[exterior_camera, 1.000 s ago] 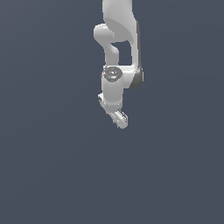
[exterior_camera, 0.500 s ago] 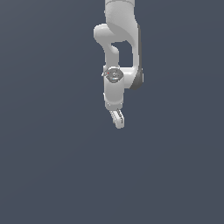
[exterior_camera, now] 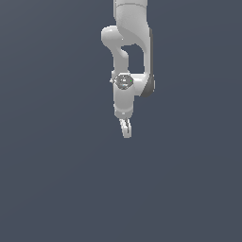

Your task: Pick up the object and move it to a goal position.

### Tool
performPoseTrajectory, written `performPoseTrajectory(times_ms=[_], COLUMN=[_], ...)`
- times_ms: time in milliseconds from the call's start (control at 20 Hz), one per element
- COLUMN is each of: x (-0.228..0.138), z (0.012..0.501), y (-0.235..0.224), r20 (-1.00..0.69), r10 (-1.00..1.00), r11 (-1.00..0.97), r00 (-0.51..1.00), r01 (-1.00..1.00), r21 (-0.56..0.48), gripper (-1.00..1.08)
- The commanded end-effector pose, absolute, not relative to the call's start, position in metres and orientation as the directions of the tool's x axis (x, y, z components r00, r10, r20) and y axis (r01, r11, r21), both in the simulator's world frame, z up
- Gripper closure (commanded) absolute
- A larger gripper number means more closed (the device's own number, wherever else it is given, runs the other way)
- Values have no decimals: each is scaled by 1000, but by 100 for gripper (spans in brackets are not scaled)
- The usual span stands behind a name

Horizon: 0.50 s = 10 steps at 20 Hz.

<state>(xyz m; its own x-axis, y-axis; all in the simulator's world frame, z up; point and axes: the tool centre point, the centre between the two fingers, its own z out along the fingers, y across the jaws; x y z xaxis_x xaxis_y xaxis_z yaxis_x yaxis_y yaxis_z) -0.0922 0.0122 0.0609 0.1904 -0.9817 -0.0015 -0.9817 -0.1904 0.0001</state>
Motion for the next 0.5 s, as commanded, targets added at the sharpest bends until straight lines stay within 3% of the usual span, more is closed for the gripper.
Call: performPoseTrajectory(times_ms=[0,450], x=[-94,-95], z=[60,54], y=[12,12], r20=[0,0], r10=[-986,-987], r11=[-169,-161], r00=[169,161], r01=[-986,-987], r21=[0,0], gripper=[-92,-92])
